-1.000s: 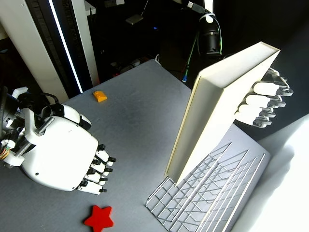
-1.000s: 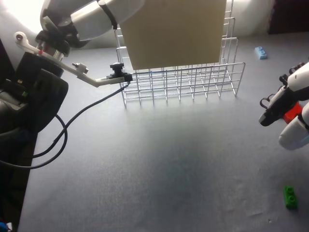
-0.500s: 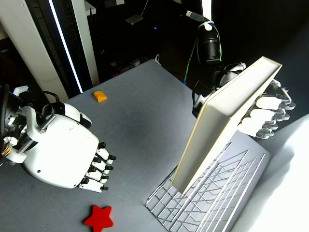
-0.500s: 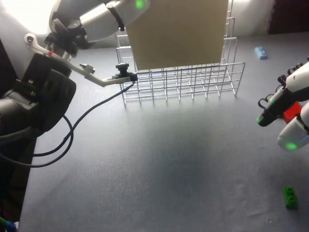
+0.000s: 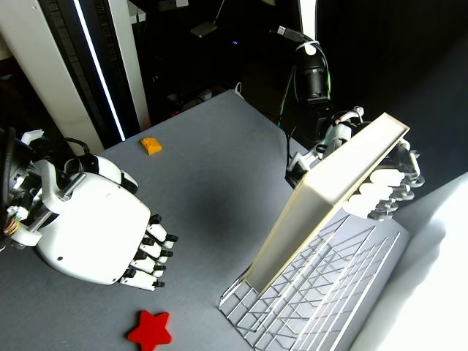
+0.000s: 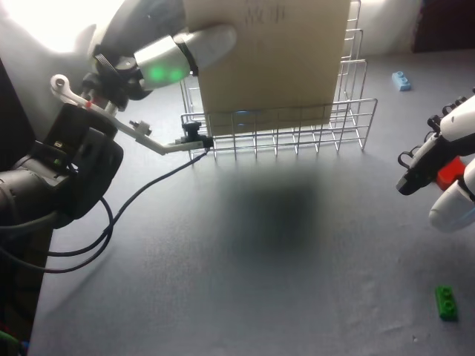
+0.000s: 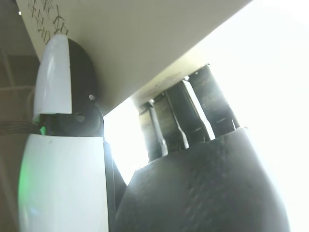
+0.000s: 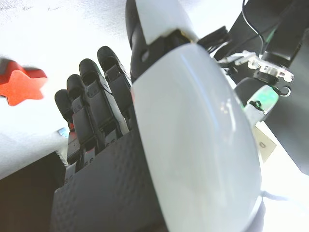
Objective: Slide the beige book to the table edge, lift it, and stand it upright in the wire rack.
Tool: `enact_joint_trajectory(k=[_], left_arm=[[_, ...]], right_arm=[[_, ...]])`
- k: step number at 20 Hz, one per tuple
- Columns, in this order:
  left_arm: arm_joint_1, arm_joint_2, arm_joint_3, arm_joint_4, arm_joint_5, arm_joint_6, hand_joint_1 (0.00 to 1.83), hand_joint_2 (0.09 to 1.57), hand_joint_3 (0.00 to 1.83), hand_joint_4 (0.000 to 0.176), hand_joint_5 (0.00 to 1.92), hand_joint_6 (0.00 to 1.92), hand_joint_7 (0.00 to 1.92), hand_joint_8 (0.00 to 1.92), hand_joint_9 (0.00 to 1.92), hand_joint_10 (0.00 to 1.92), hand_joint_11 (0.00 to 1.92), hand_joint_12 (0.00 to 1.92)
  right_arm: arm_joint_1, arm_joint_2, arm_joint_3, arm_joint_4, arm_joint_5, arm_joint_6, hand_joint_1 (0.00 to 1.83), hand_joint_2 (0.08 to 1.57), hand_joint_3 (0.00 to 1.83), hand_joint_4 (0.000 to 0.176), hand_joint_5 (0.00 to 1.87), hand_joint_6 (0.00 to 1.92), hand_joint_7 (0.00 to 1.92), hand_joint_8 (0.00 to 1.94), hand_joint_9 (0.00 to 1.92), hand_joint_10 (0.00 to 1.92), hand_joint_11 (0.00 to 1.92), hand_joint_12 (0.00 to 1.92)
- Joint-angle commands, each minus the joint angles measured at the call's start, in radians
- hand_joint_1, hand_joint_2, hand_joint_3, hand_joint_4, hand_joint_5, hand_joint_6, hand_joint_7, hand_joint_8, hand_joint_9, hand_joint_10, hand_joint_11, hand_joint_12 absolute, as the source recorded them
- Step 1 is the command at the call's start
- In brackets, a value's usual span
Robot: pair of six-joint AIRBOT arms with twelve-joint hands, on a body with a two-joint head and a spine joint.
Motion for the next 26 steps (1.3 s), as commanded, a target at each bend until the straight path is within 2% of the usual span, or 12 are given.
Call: enact_joint_trajectory(k=[1,5,10,14,16,19,21,22,23,24,25,26], left_arm=[[-0.003,0.001,0.013,-0.027,-0.121,-0.021,1.48,1.20,0.00,0.000,0.71,1.31,0.62,1.32,0.81,1.17,0.72,1.61],[0.006,-0.015,0.039,-0.027,-0.118,-0.023,1.48,1.21,0.00,0.000,0.70,1.30,0.58,1.37,0.78,1.22,0.73,1.60],[0.013,-0.039,0.062,-0.027,-0.115,-0.027,1.48,1.19,0.00,0.000,0.70,1.29,0.64,1.32,0.81,1.17,0.74,1.59],[0.012,-0.052,0.074,-0.028,-0.114,-0.028,1.48,1.20,0.00,0.000,0.68,1.31,0.60,1.35,0.77,1.24,0.75,1.59],[0.012,-0.055,0.077,-0.028,-0.113,-0.029,1.49,1.14,0.00,0.000,0.83,1.11,0.73,1.24,0.91,1.07,0.87,1.49],[0.011,-0.059,0.080,-0.032,-0.112,-0.029,1.49,1.14,0.00,0.000,0.83,1.08,0.74,1.25,0.92,1.07,0.88,1.48],[0.009,-0.060,0.080,-0.033,-0.111,-0.030,1.49,1.14,0.00,0.000,0.78,1.16,0.77,1.22,0.91,1.08,0.85,1.50],[0.009,-0.060,0.080,-0.033,-0.111,-0.030,1.48,1.17,0.01,0.000,0.72,1.25,0.73,1.27,0.81,1.22,0.78,1.61],[0.008,-0.060,0.080,-0.034,-0.111,-0.030,1.22,1.23,0.00,0.000,0.69,1.38,0.77,1.31,0.70,0.90,0.60,1.31],[0.007,-0.060,0.080,-0.036,-0.111,-0.030,1.16,1.25,0.00,0.005,0.68,1.43,0.77,1.32,0.71,0.69,0.56,1.20],[0.006,-0.060,0.079,-0.039,-0.112,-0.030,1.11,1.25,0.00,0.000,0.71,1.37,0.68,0.72,0.72,0.59,0.53,1.18],[0.006,-0.060,0.078,-0.040,-0.112,-0.031,1.14,1.19,0.00,0.000,0.60,0.66,0.68,0.39,0.70,0.46,0.47,1.15]], right_arm=[[0.011,0.004,0.000,-0.035,-0.053,0.006,0.30,1.18,0.00,0.000,0.30,0.00,0.31,0.00,0.29,0.00,0.00,0.72],[0.010,0.004,0.000,-0.035,-0.053,0.006,0.28,1.18,0.00,0.000,0.32,0.00,0.30,0.00,0.27,0.00,0.00,0.73],[0.007,0.004,0.000,-0.035,-0.053,0.006,0.29,1.18,0.00,0.000,0.32,0.00,0.31,0.00,0.29,0.01,0.00,0.73],[0.006,0.004,0.000,-0.035,-0.053,0.006,0.31,1.19,0.00,0.000,0.30,0.00,0.28,0.00,0.27,0.00,0.00,0.70],[0.005,0.004,0.000,-0.035,-0.053,0.006,0.31,1.18,0.00,0.000,0.30,0.00,0.29,0.00,0.28,0.00,0.00,0.71],[0.004,0.004,0.000,-0.035,-0.053,0.006,0.30,1.18,0.00,0.000,0.30,0.00,0.31,0.00,0.29,0.00,0.00,0.73],[0.004,0.004,0.000,-0.035,-0.053,0.006,0.28,1.18,0.00,0.000,0.31,0.00,0.32,0.00,0.30,0.00,0.00,0.79],[0.004,0.004,0.000,-0.035,-0.053,0.006,0.29,1.18,0.00,0.000,0.31,0.00,0.31,0.00,0.30,0.00,0.00,0.79],[0.003,0.004,0.000,-0.035,-0.053,0.006,0.29,1.18,0.00,0.000,0.31,0.00,0.31,0.00,0.30,0.00,0.00,0.79],[0.002,0.004,0.000,-0.035,-0.053,0.006,0.30,1.18,0.00,0.000,0.30,0.00,0.31,0.00,0.30,0.00,0.00,0.79],[0.000,0.004,0.000,-0.035,-0.053,0.006,0.30,1.18,0.00,0.000,0.31,0.00,0.31,0.00,0.30,0.00,0.00,0.78],[-0.002,0.004,0.000,-0.035,-0.053,0.006,0.30,1.18,0.00,0.000,0.31,0.00,0.30,0.00,0.28,0.00,0.00,0.73]])
